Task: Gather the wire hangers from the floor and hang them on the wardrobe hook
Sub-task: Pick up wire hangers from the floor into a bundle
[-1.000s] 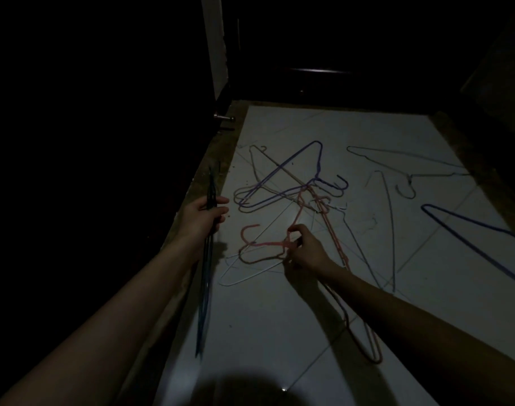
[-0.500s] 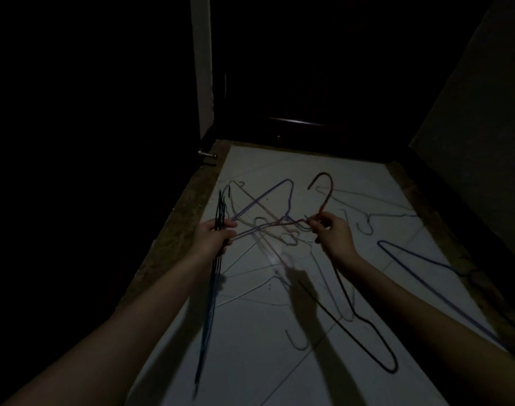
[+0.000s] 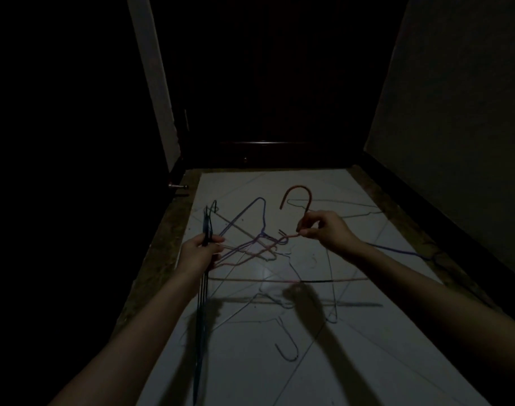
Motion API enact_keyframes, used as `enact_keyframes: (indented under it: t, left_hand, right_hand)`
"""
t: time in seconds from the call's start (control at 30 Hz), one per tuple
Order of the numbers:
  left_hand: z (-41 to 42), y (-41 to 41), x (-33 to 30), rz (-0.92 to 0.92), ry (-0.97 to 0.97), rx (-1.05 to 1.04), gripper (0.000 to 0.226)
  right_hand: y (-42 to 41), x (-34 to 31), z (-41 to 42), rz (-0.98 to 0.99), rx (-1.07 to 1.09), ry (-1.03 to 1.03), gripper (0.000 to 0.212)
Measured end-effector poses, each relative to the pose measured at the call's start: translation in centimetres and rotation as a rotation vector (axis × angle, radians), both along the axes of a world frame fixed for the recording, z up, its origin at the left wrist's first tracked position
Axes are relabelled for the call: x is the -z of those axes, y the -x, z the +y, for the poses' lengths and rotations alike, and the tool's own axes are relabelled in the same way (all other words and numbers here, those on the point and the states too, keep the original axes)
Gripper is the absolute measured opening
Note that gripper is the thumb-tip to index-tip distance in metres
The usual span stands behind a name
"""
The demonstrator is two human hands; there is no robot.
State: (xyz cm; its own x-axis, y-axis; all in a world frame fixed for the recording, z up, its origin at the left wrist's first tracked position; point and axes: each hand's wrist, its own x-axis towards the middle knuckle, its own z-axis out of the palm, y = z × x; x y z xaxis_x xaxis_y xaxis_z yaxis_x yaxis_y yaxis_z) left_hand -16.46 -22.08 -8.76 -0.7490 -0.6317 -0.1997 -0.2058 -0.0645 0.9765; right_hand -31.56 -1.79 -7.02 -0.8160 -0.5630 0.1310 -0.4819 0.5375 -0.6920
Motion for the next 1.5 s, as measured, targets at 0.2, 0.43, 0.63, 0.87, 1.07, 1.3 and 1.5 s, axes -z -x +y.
enact_keyframes:
  t: [0.2, 0.43, 0.63, 0.87, 1.07, 1.3, 1.5]
  left_hand:
    - [0.5, -0.6, 0.5, -0.044, 0.044, 0.056, 0.018]
    - [2.4, 0.3, 0.8, -0.074, -0.087, 0.121, 0.021]
    - [3.3, 1.0, 1.1, -0.008, -0.186, 0.153, 0.025]
    - [3.1, 0.9, 2.5, 0.008, -0.171, 0.161, 0.047]
    - [2.8, 0.9, 3.5, 0.002, -0.181, 0.134, 0.042]
    - [1.4, 1.0, 4.2, -0.021, -0.161, 0.061, 0.02]
    - [0.0, 1.8, 4.1, 0.006, -0.132, 0.044, 0.024]
  right_hand:
    - [-1.3, -0.4, -0.2, -0.157, -0.183, -0.091, 0.009]
    - [-3.1, 0.4, -3.2, -0.326, -0.279, 0.031, 0.016]
    - [-4.6, 1.5, -6.1, -0.27, -0.308, 0.098, 0.021]
    - [-4.9, 2.8, -7.0, -0.286, -0.227, 0.205, 0.025]
    - [-4.9, 4.3, -7.1, -0.33, -0.226, 0.217, 0.022]
    - [-3.6, 8.5, -4.8, -0.393, -0.122, 0.033, 0.018]
    - [-2.3, 13.0, -3.6, -0.349, -0.027, -0.135, 0.027]
